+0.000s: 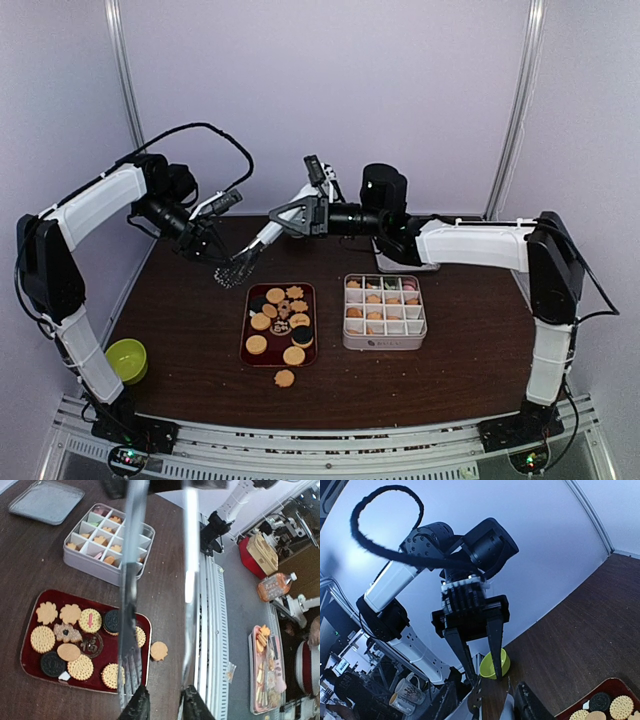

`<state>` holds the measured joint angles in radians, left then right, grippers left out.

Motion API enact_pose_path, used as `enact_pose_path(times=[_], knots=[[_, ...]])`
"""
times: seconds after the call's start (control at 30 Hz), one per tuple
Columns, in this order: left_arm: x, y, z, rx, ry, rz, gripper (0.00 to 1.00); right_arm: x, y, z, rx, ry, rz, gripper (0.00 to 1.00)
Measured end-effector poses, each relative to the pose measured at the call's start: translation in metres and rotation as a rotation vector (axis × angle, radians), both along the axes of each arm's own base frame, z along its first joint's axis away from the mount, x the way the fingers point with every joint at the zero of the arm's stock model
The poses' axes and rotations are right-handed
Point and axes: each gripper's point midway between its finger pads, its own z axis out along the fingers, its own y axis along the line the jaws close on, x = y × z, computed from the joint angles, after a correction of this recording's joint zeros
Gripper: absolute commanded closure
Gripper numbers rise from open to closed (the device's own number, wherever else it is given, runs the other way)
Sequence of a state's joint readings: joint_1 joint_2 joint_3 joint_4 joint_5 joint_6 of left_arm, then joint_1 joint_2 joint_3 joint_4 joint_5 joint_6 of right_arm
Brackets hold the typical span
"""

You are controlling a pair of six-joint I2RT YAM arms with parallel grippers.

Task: Pack the cookies
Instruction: Pass from the left arm to the right, then pick up the fake cookies from the plate.

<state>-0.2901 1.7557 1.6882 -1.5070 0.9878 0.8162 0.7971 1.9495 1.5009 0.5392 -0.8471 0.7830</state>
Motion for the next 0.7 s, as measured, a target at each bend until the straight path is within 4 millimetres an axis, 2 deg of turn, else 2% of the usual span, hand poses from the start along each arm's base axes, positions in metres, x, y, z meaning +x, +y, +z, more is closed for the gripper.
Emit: enact_pose_path(times=[0.13,0.3,0.43,0.57,0.7], knots=[[0.011,0.002,-0.011,0.049,-0.018,0.043,0.44,-0.007,-0.003,0.002,-0.073,-0.071,-0.045,0.62],[0.033,0.015,-0.024,0.147,-0.085,0.133,0.35,-0.006,-0.017,-0.002,-0.179,-0.170,-0.141,0.63],[0.062,0.041,-0.028,0.238,-0.159,0.263,0.32,0.001,-0.027,-0.021,-0.300,-0.233,-0.245,0.64],[0.089,0.076,-0.024,0.325,-0.242,0.403,0.30,0.007,-0.034,-0.053,-0.435,-0.273,-0.330,0.64],[0.105,0.104,-0.016,0.394,-0.317,0.507,0.29,0.012,-0.040,-0.073,-0.538,-0.314,-0.411,0.63]])
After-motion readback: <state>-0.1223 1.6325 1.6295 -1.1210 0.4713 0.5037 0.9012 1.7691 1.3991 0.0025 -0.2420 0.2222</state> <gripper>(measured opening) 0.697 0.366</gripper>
